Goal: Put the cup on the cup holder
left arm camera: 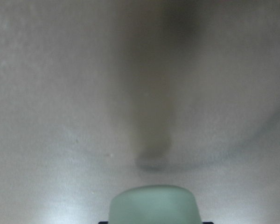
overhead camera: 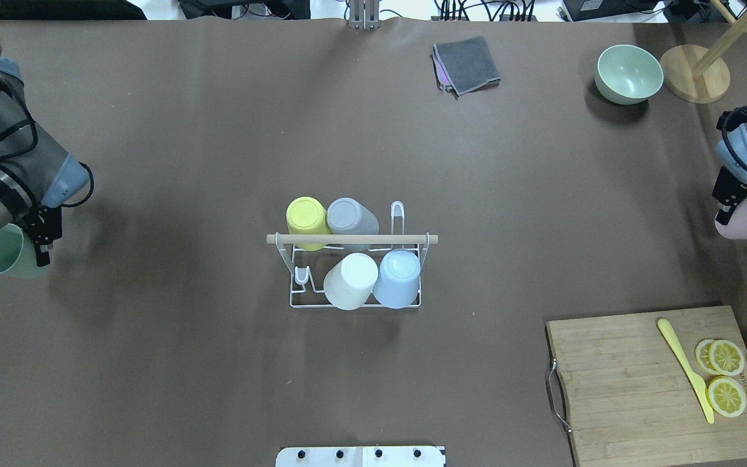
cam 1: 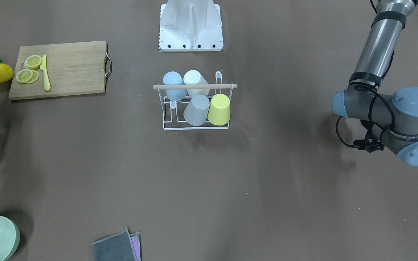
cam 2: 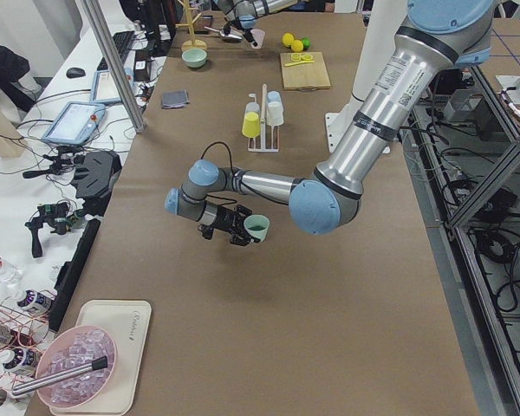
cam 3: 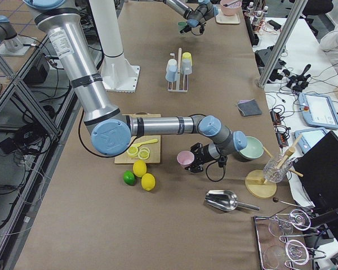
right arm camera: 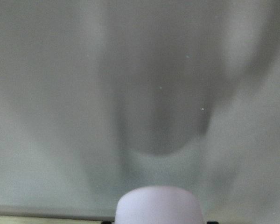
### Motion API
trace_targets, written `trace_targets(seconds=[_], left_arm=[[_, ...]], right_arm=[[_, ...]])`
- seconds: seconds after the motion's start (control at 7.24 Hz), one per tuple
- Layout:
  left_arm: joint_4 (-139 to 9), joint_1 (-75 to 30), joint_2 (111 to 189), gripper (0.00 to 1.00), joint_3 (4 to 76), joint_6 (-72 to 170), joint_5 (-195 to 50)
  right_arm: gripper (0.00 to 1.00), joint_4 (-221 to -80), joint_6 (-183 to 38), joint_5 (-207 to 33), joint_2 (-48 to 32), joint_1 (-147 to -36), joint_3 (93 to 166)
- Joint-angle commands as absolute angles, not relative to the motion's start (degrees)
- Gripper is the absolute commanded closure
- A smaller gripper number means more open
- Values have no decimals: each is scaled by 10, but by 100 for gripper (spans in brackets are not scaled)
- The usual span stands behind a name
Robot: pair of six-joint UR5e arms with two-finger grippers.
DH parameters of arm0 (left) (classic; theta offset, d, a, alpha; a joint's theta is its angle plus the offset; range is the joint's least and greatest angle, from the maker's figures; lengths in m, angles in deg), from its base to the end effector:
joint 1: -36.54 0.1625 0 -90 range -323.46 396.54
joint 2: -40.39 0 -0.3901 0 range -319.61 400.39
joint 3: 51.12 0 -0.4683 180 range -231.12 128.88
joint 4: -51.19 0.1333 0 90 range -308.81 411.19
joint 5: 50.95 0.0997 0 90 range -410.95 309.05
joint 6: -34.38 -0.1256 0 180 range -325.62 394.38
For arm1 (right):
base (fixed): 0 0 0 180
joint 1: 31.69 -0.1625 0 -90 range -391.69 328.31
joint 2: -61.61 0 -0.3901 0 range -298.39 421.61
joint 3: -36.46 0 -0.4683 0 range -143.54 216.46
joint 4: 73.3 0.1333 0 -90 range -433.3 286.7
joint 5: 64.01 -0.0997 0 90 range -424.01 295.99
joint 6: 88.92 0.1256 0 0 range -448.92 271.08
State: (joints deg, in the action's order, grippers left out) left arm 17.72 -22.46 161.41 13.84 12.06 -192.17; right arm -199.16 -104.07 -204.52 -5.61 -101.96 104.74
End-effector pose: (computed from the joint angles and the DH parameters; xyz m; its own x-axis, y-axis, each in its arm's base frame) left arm 0.3144 -0.5920 0.5750 0.6592 0.0279 -0.7515 -0.6244 0.5773 -0.5262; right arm -0.1871 -0.6293 0.6360 0.6489 -0.0091 0.7608 0.4629 0.7983 -0.3853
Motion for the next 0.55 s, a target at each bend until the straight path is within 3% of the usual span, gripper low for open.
trace_targets(seconds=[0.0, 0.41], left_arm=[[188, -247, 1613, 100, 196, 115, -1874], [161, -271, 1610, 100, 306, 120, -1797]], right_arm=[[51, -1992, -1084, -2091, -56, -1039, 1050], [51, -1993, -1110, -2187, -59, -1034, 1068]])
